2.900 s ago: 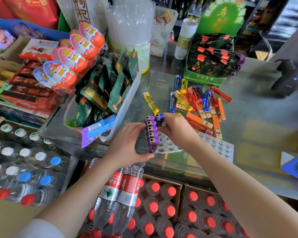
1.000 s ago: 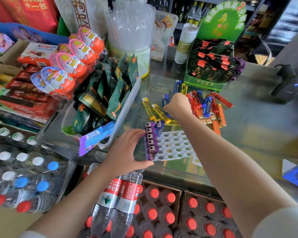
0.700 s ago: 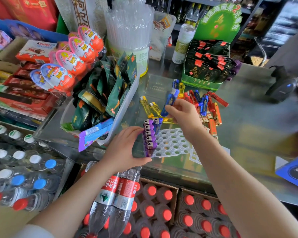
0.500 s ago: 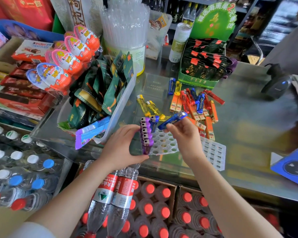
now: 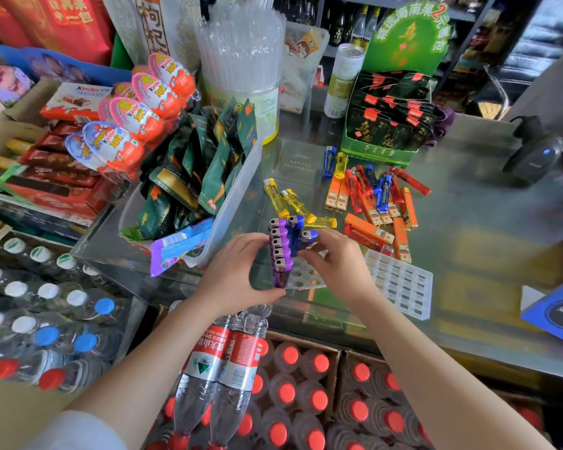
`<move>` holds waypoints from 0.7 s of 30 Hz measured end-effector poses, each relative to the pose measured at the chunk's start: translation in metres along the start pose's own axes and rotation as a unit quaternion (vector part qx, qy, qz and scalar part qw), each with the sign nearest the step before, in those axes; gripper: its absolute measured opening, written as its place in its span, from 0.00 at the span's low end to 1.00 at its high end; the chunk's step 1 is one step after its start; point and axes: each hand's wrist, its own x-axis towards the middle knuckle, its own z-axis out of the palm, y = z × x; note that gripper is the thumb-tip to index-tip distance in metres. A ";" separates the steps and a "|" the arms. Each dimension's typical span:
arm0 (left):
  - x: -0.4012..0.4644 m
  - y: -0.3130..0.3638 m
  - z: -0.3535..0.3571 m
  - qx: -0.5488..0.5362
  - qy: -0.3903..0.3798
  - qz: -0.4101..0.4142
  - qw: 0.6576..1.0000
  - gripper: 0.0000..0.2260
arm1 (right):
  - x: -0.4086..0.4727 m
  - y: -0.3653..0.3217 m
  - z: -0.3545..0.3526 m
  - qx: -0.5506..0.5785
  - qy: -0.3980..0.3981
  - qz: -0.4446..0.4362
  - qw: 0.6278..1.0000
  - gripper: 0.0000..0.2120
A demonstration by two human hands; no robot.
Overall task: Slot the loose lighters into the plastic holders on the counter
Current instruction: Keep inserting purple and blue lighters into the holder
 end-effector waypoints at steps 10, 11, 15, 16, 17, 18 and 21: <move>0.002 0.002 0.001 -0.014 -0.005 -0.005 1.000 0.35 | 0.009 0.004 0.000 -0.106 -0.041 -0.031 0.993 0.05; 0.002 0.003 0.000 -0.023 -0.016 -0.008 1.000 0.35 | 0.009 0.005 -0.003 -0.119 -0.047 -0.030 0.991 0.05; 0.003 0.004 0.000 -0.016 -0.017 -0.009 1.000 0.32 | 0.016 0.013 -0.032 -0.104 0.030 0.011 0.994 0.06; 0.004 0.004 0.001 -0.013 -0.013 -0.011 1.000 0.33 | 0.020 0.018 -0.041 -0.095 0.061 0.039 0.993 0.06; 0.005 0.005 0.001 -0.014 -0.013 -0.015 1.000 0.33 | 0.024 0.023 -0.049 -0.092 0.088 0.068 0.990 0.05; 0.007 0.006 0.002 -0.017 -0.016 -0.020 1.000 0.32 | 0.028 0.030 -0.055 -0.098 0.111 0.093 0.985 0.06; 0.013 0.010 0.005 -0.006 -0.028 -0.016 0.999 0.32 | 0.041 0.051 -0.069 -0.137 0.141 0.149 0.969 0.08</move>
